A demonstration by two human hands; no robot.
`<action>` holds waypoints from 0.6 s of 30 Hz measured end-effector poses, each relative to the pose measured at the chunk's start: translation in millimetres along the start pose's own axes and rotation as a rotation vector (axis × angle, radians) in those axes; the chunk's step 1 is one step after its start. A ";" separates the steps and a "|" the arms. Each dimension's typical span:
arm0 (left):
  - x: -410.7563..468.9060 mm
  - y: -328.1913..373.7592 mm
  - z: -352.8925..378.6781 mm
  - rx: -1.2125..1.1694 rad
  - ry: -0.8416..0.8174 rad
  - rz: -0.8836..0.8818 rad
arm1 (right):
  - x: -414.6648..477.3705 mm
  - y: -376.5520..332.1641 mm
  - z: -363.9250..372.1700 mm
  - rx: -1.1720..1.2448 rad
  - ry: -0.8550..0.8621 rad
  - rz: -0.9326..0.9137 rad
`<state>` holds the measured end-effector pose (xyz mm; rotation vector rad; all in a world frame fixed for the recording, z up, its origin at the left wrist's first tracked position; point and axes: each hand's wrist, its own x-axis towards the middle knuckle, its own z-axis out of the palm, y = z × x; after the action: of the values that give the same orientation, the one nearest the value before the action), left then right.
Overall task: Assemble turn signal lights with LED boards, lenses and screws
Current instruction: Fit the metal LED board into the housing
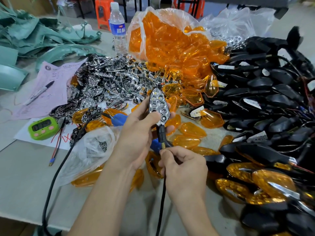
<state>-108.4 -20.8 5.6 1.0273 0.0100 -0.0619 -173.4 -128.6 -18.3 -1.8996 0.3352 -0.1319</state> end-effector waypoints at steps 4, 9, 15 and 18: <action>0.5 -1.5 0.3 -0.001 0.003 0.018 | -1.8 1.4 1.8 -0.028 0.006 -0.011; 2.5 2.2 -0.1 -0.025 -0.005 0.008 | -1.7 5.9 2.9 -0.063 -0.007 0.065; 1.5 3.4 -0.6 -0.031 -0.004 0.011 | -2.8 1.3 3.1 -0.059 0.005 0.035; 1.5 3.4 -1.1 -0.011 -0.005 0.028 | -5.3 -1.1 2.7 -0.060 0.016 0.009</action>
<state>-106.7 -18.2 7.9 1.0158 -0.0089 -0.0388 -177.6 -124.3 -17.8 -1.9571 0.3625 -0.1323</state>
